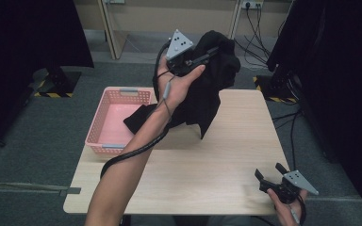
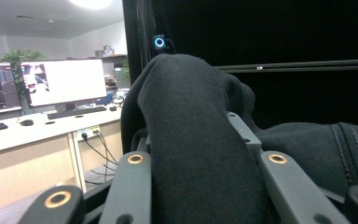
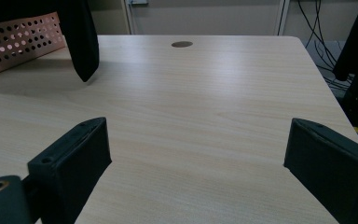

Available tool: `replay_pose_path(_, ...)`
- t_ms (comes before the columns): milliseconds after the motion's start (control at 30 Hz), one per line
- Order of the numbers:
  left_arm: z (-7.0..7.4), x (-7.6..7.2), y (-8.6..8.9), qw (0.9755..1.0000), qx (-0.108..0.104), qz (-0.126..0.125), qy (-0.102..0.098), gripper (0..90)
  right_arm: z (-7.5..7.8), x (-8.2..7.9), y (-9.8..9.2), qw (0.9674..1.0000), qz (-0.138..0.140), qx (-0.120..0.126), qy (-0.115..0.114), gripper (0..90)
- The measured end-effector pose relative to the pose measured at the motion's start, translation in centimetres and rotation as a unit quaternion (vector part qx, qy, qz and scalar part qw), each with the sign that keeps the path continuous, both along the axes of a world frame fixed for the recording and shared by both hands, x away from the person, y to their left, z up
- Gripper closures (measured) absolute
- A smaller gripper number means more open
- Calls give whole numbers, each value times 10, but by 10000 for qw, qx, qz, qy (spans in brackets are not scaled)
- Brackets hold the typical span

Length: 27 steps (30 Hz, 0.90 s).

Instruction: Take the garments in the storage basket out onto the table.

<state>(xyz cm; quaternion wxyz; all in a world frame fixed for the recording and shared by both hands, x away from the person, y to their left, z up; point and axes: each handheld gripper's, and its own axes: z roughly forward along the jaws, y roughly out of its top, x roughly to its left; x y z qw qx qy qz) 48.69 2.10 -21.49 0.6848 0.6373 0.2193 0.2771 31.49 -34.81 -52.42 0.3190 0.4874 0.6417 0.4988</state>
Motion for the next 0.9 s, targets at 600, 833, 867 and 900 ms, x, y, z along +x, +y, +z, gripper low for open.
replay_pose_path(600, -1, -3, -51, 9988, -86, -472, 129, 675, 0, 0, 0, 10000, 3, 23, -17, 70)
replay_pose_path(833, 3, -6, -68, 9977, -175, -628, 163, 675, 0, 0, 0, 10000, 4, 21, -15, 69)
replay_pose_path(867, 4, -7, -71, 9976, -174, -650, 154, 675, 0, 0, 0, 10000, 3, 26, -25, 69)
replay_pose_path(900, 4, -8, -73, 9975, -170, -672, 152, 675, 0, 0, 0, 10000, 7, 30, -31, 69)
